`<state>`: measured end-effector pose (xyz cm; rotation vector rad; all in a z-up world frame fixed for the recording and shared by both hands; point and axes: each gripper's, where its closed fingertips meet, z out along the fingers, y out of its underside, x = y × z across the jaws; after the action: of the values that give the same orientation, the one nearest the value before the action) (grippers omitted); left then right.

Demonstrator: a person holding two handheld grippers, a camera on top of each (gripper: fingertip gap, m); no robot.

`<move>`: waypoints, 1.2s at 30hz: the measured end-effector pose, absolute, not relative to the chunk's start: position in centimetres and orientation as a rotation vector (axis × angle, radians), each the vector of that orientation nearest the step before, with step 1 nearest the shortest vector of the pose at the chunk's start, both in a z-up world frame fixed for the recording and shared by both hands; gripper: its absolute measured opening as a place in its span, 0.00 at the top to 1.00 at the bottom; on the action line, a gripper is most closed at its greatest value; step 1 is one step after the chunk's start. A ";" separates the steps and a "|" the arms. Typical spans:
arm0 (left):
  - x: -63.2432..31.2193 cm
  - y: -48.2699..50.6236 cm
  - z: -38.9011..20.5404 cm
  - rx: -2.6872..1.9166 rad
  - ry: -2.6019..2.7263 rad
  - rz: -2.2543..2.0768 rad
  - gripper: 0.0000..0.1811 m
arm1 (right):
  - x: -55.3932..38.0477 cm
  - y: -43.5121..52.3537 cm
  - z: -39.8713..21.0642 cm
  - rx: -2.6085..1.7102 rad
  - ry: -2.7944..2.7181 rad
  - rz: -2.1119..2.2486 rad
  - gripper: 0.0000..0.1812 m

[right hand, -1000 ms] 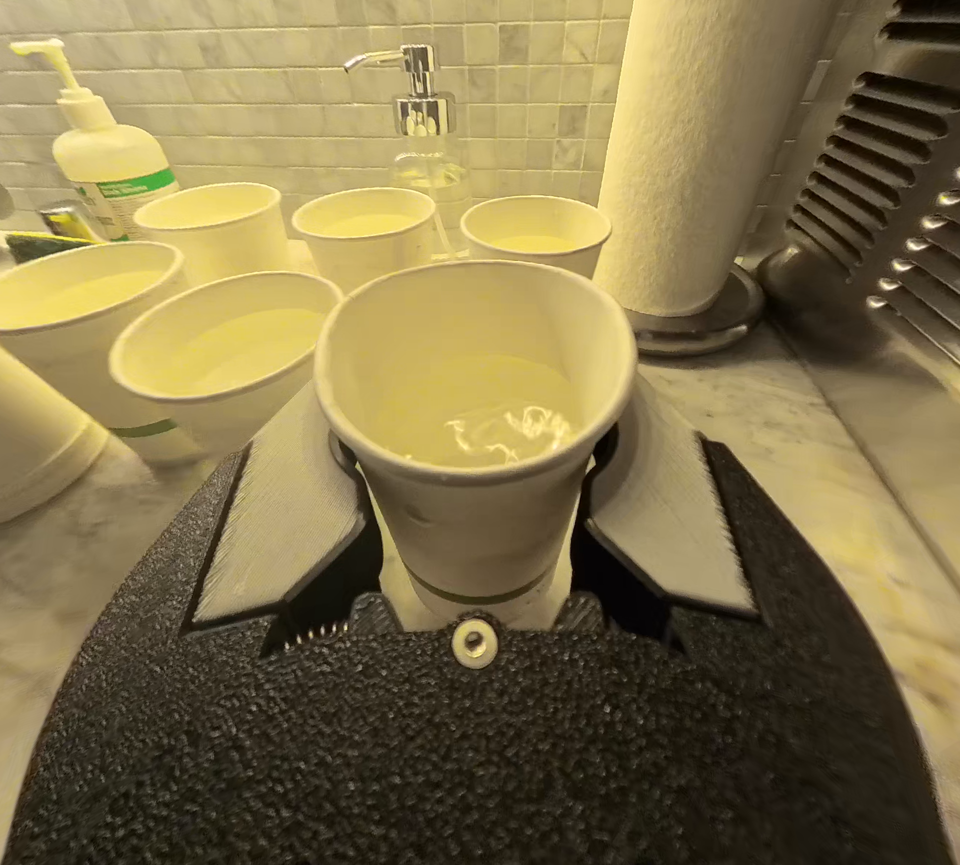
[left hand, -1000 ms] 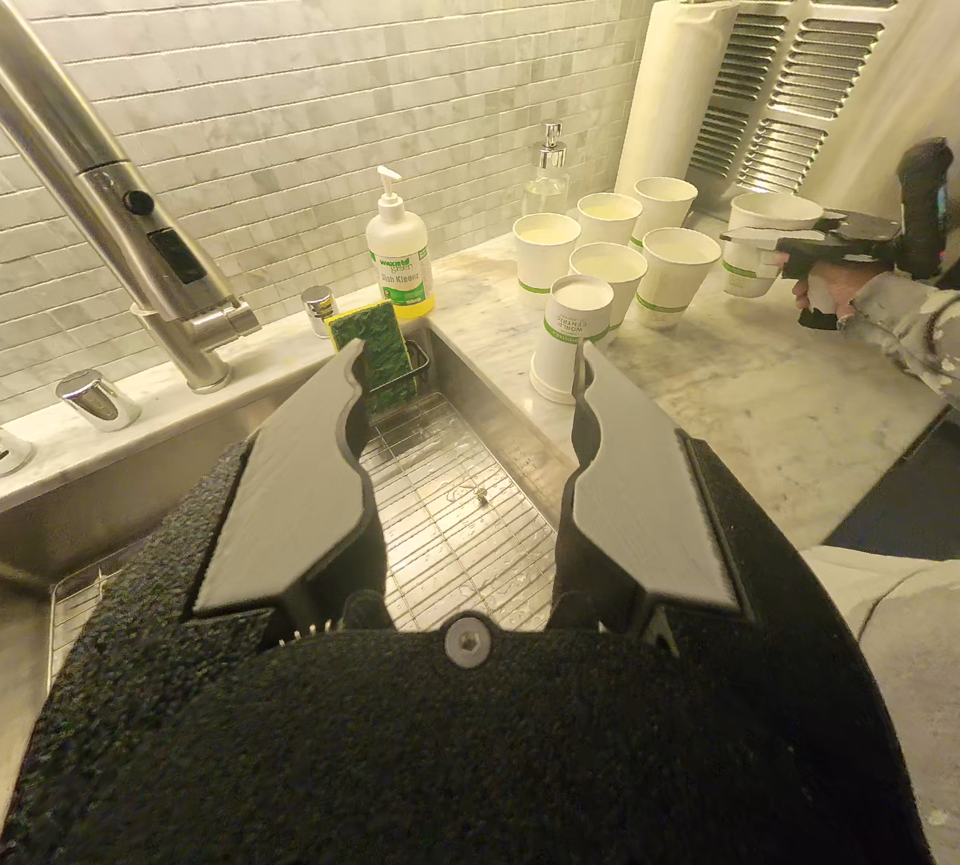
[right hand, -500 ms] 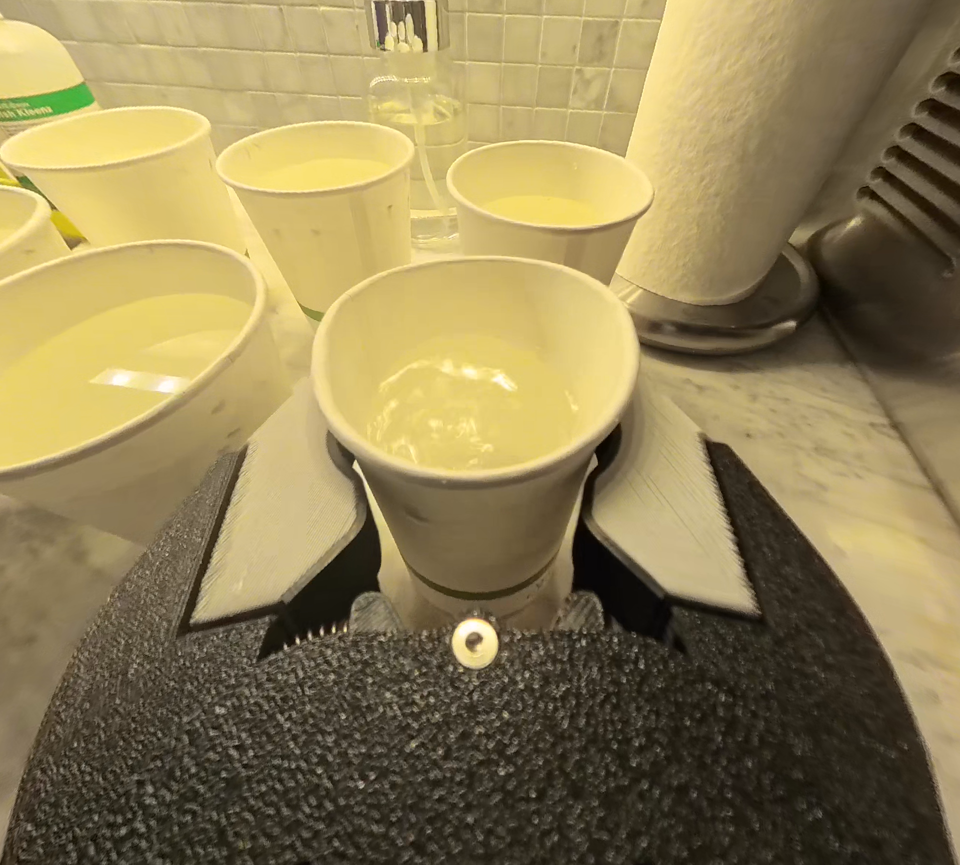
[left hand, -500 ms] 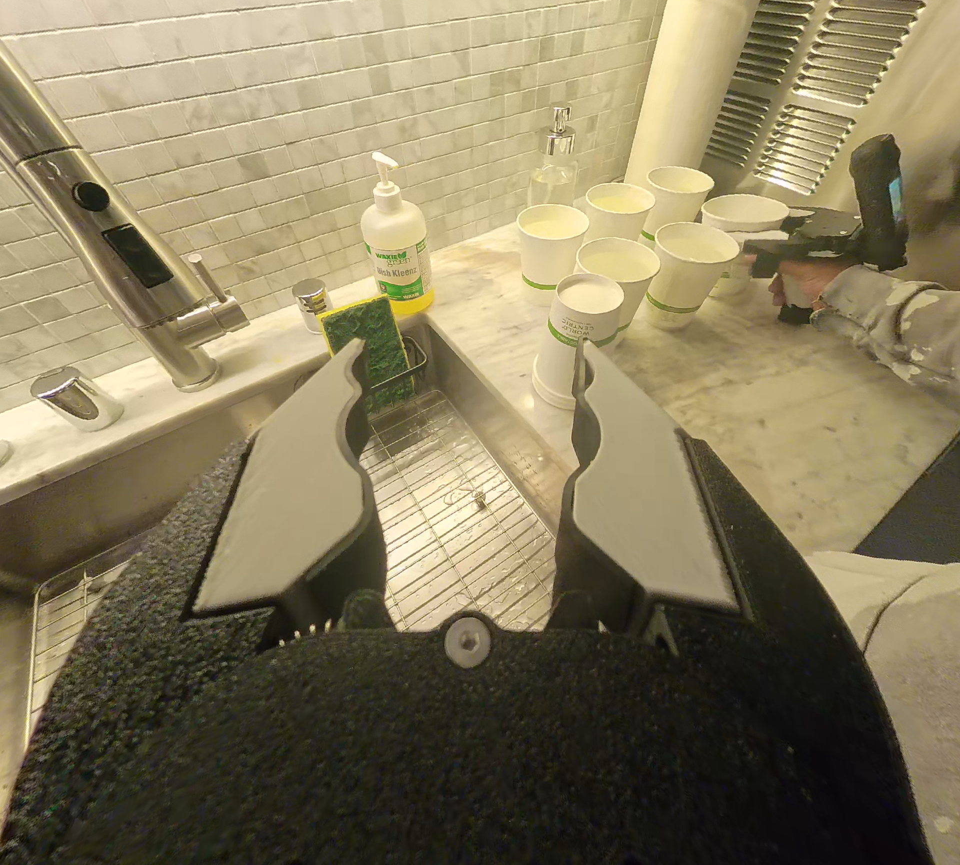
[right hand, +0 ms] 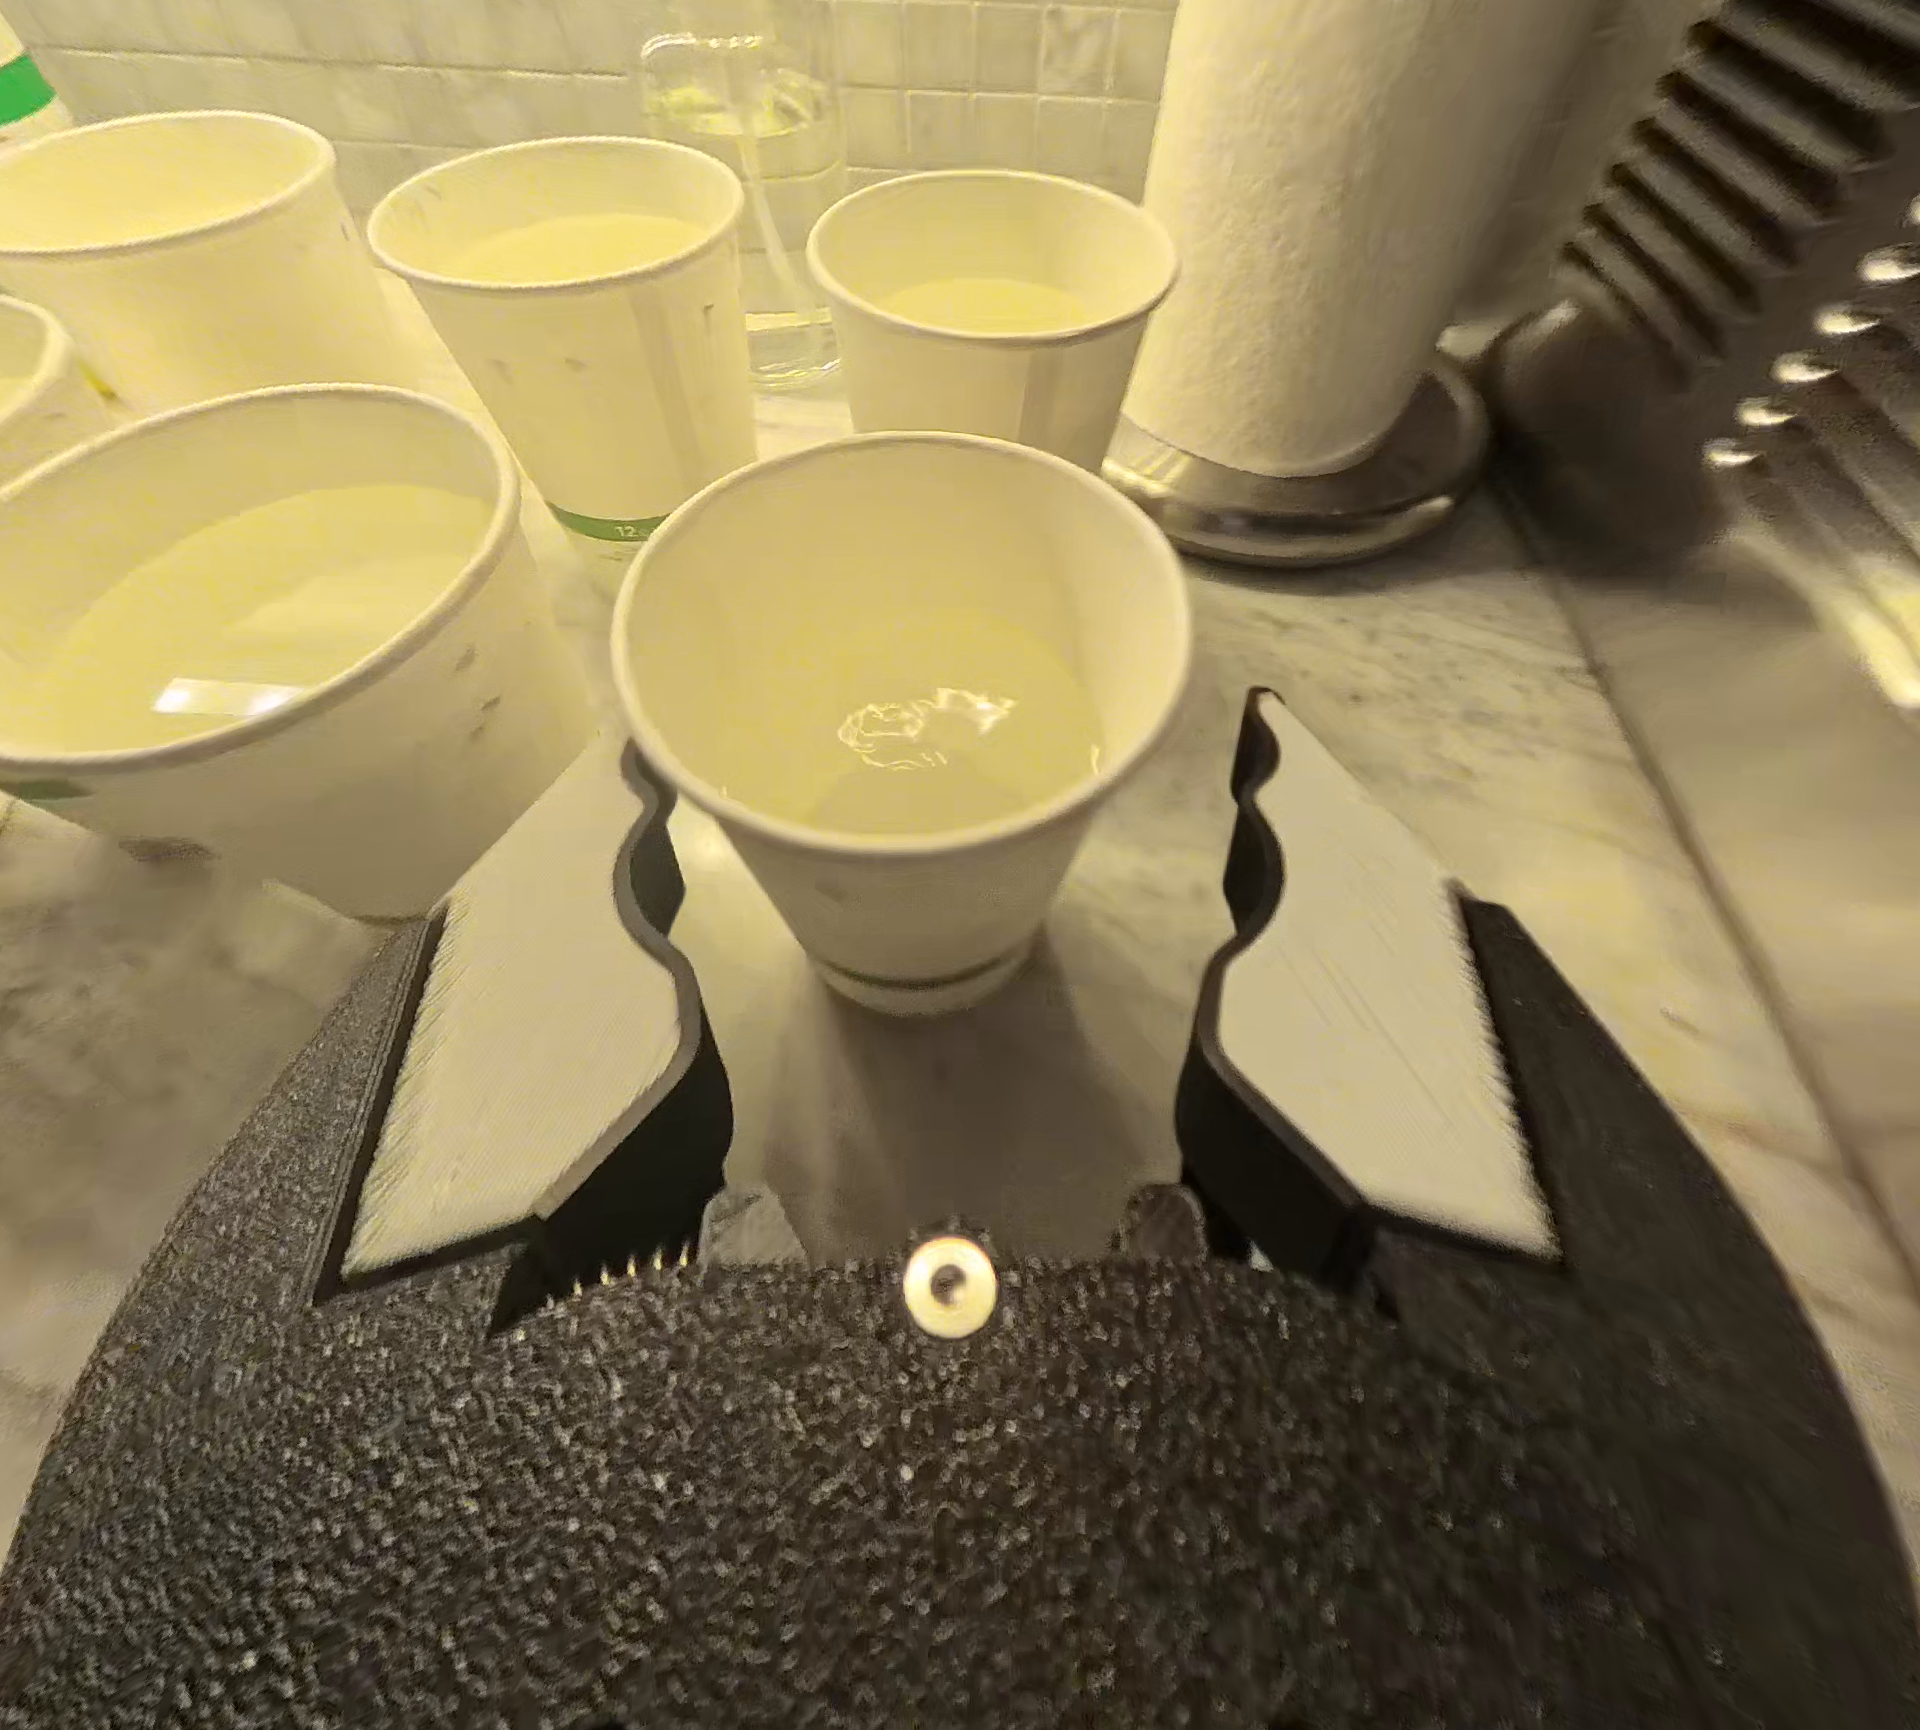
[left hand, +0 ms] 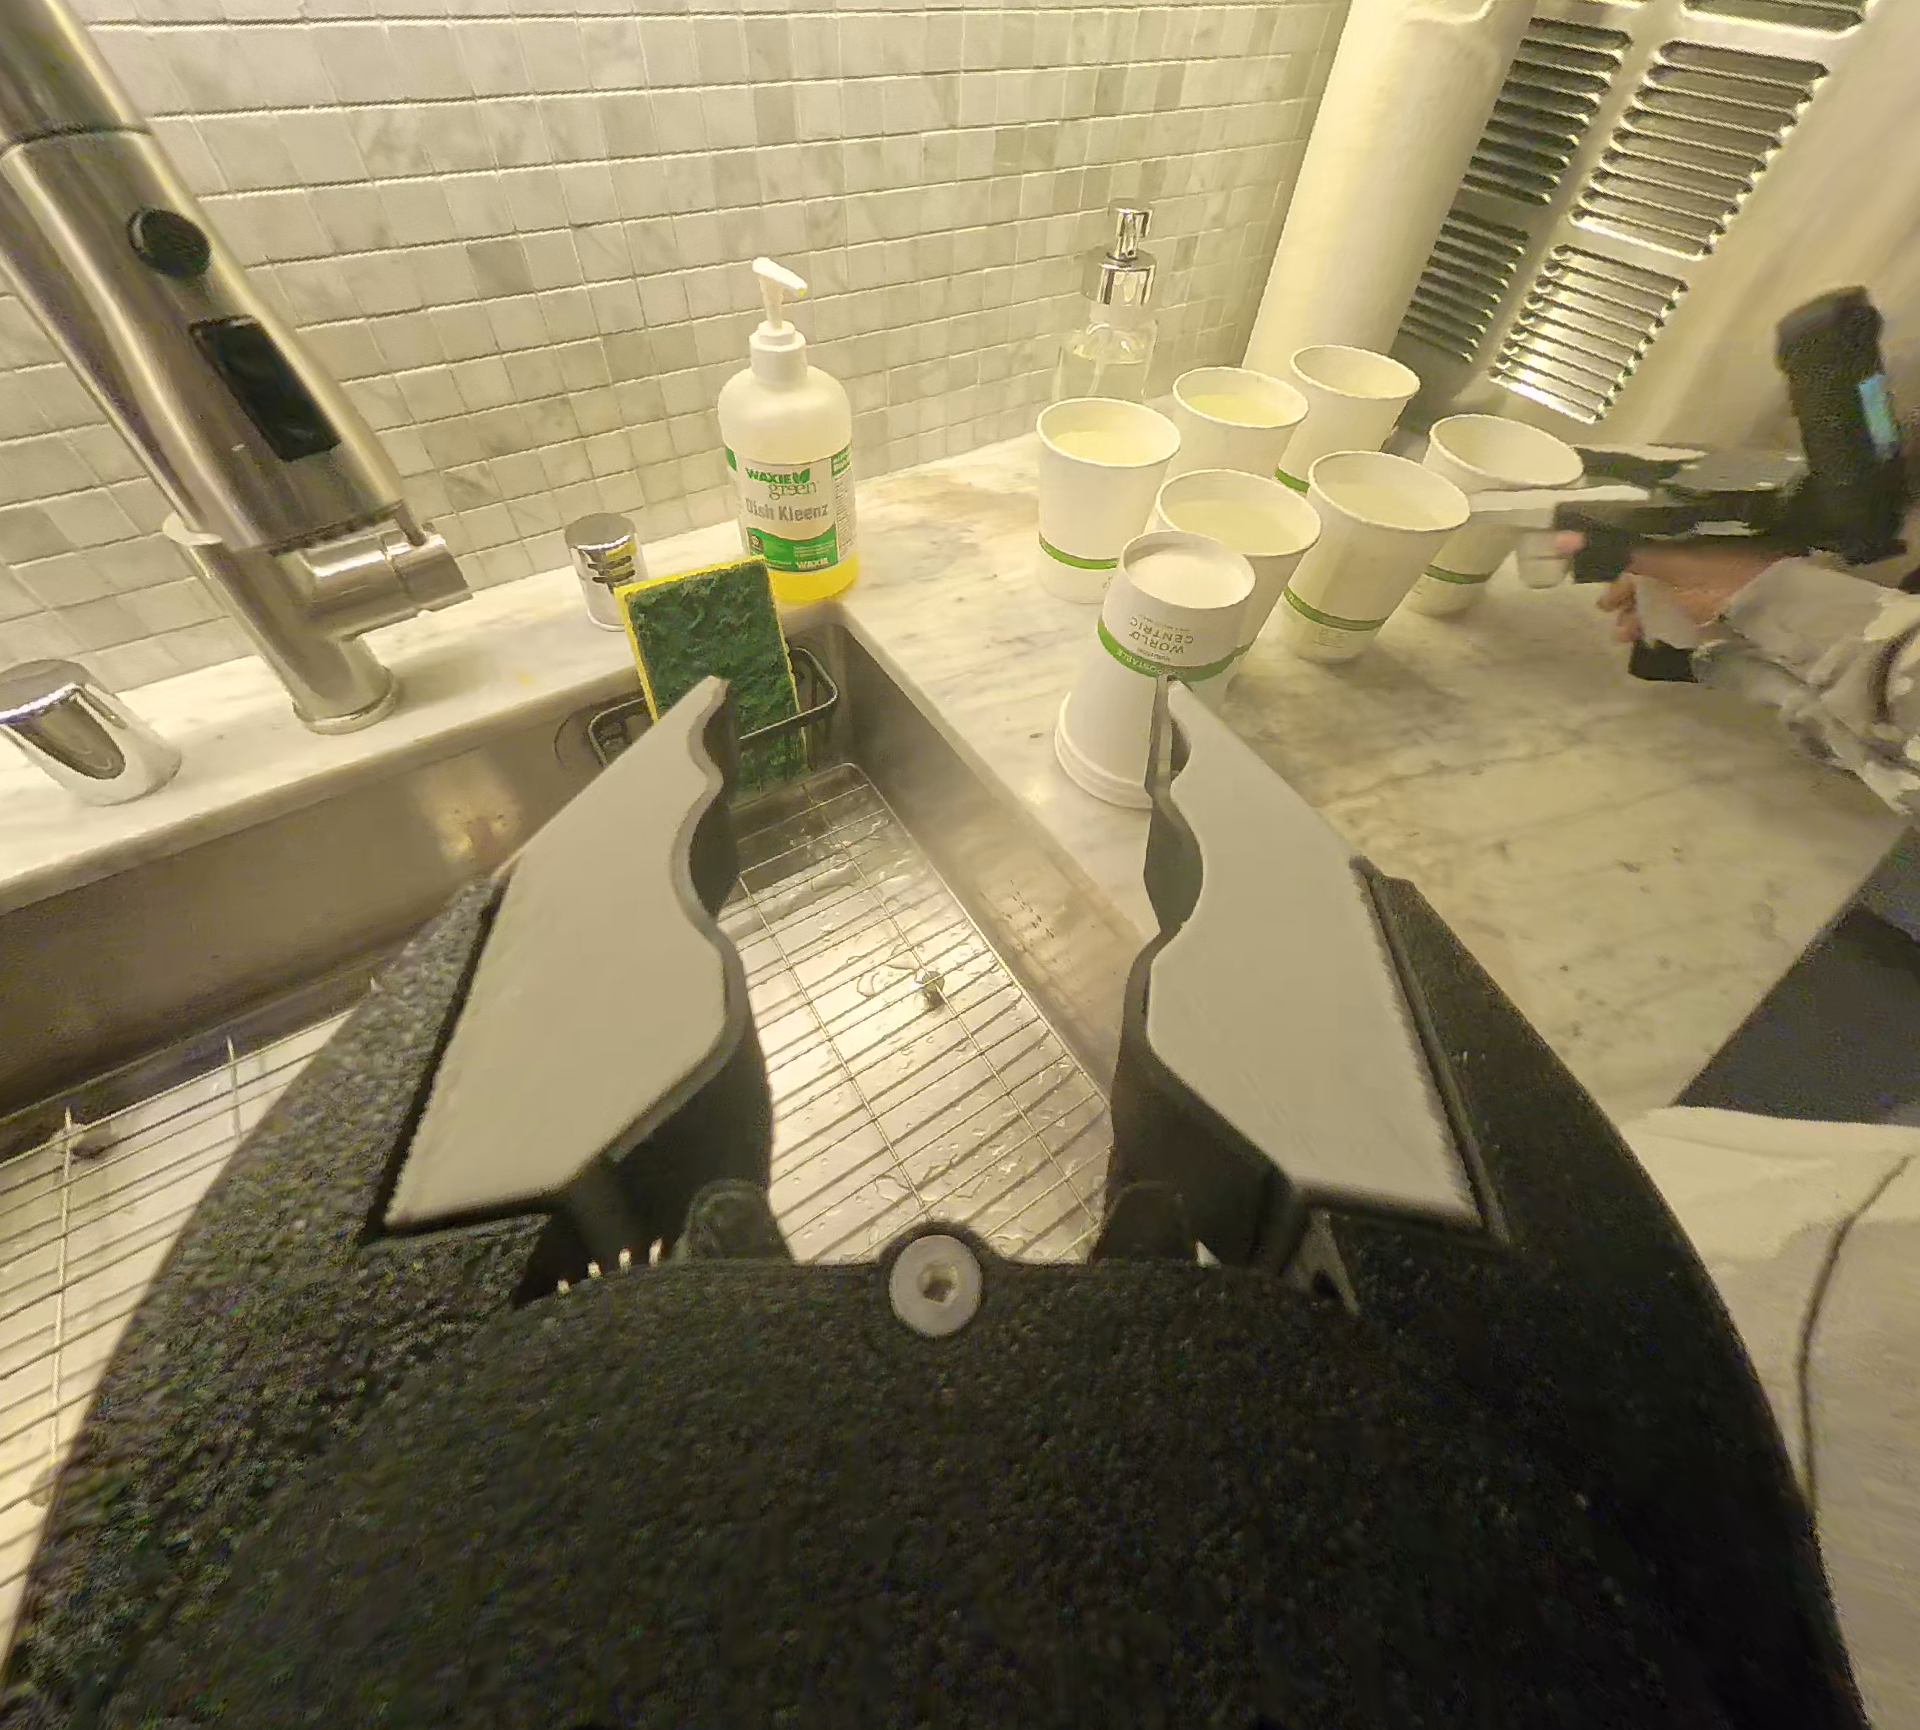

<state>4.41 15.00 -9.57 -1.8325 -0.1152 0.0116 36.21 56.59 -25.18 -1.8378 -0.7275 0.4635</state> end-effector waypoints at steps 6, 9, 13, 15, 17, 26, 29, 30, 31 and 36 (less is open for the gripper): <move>2.8 13.9 -10.1 -1.792 -0.152 -0.007 0.57 | 38.0 51.4 -17.5 -1.700 -0.856 0.249 0.43; 1.9 13.1 -10.4 -1.769 -0.161 -0.026 0.57 | 33.5 48.1 -13.0 -1.607 -1.063 0.288 0.46; 0.7 11.8 -10.4 -1.741 -0.152 -0.024 0.58 | 25.2 44.0 -10.1 -1.478 -1.416 0.357 0.51; 0.0 10.8 -10.4 -1.732 -0.157 -0.027 0.58 | 21.2 41.8 -10.4 -1.435 -1.620 0.392 0.51; -0.8 9.8 -10.5 -1.731 -0.161 -0.020 0.58 | 17.9 39.2 -11.9 -1.431 -1.839 0.433 0.50; -4.3 4.2 -11.7 -1.736 -0.244 0.039 0.59 | 14.4 35.9 -23.2 -1.560 -2.550 0.194 0.44; -5.1 2.6 -12.1 -1.741 -0.278 0.056 0.59 | 14.2 35.9 -24.1 -1.569 -2.640 0.139 0.51; -5.4 2.1 -12.2 -1.741 -0.289 0.064 0.59 | 14.1 35.9 -24.1 -1.565 -2.656 0.116 0.54; -5.7 1.6 -12.4 -1.741 -0.301 0.068 0.59 | 14.0 36.0 -24.0 -1.560 -2.665 0.098 0.57; -7.0 0.0 -13.1 -1.739 -0.352 0.070 0.59 | 13.5 36.1 -22.8 -1.551 -2.683 0.059 0.59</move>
<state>-6.99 0.03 -13.08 -1.7387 -0.3516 0.0698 13.50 36.08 -22.79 -1.5514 -2.6831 0.0592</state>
